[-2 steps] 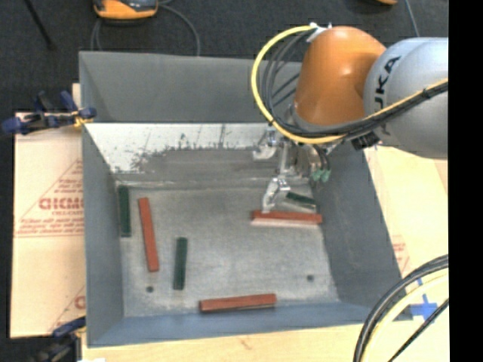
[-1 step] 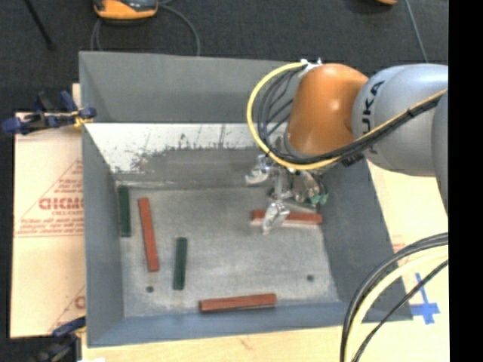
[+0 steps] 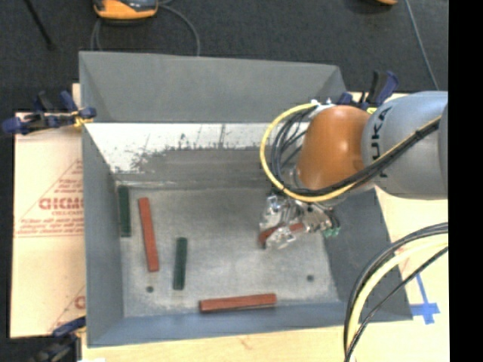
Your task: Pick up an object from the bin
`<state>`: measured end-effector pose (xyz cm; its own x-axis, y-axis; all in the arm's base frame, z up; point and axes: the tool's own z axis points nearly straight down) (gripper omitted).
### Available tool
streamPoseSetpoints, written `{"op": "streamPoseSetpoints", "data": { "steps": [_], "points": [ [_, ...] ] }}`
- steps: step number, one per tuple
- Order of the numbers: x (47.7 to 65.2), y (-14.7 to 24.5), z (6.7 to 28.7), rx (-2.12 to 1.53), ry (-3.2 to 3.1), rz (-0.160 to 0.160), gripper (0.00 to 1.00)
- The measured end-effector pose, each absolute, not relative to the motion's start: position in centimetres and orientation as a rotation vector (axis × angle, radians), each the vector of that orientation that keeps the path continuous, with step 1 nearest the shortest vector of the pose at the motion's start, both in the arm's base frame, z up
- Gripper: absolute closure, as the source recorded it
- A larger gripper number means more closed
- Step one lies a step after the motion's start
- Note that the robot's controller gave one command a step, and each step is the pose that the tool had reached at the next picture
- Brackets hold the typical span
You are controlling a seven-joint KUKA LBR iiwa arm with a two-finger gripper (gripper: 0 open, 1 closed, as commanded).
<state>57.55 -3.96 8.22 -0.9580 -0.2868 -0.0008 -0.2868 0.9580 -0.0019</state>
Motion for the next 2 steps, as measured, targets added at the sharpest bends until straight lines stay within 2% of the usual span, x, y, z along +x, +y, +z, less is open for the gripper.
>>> {"op": "streamPoseSetpoints", "data": {
  "steps": [1, 2],
  "points": [
    [57.6, -4.0, 8.2, -0.454, 3.107, -0.003, 1.00],
    [58.1, -3.3, 24.1, -0.466, 3.100, -0.003, 1.00]
  ]
}}
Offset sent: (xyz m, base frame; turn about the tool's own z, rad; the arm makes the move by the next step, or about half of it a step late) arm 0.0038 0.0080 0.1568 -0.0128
